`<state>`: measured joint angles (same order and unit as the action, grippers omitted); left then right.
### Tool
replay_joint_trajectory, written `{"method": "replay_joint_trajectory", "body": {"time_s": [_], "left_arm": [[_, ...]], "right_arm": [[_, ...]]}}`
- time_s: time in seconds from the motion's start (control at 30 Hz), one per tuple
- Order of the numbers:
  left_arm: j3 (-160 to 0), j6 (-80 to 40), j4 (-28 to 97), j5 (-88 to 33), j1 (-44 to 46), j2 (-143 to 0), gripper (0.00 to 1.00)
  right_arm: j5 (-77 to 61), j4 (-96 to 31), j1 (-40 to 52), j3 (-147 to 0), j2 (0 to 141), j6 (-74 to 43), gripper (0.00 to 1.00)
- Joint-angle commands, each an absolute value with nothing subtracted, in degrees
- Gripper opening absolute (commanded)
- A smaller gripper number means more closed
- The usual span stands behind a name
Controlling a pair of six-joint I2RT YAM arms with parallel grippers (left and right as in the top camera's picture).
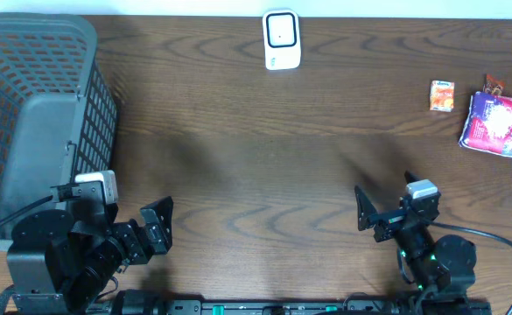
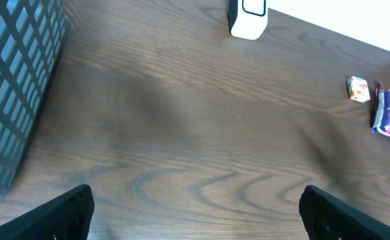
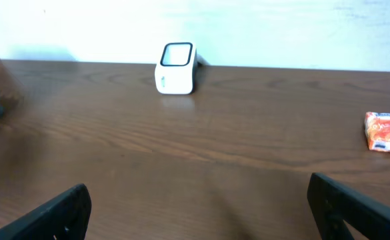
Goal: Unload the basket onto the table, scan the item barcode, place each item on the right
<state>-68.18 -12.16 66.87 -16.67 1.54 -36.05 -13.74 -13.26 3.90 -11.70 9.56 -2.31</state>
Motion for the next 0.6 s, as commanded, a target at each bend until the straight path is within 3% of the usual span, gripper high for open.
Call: {"method": "replay_joint_trajectory", "body": {"time_s": [0.0,0.57], "left_arm": [[-68.86,-12.08,66.87,-17.50,1.30,-36.07,0.98],[-68.86,-12.08,66.87,-17.50,1.30,-36.07,0.98]], "right_arm": [[-14.06,-11.88,3.22,-9.32,6.90,-1.61,0.99],[-10.55,-4.38,0.08,-0.89,0.30,-1.61,0.99]]}}
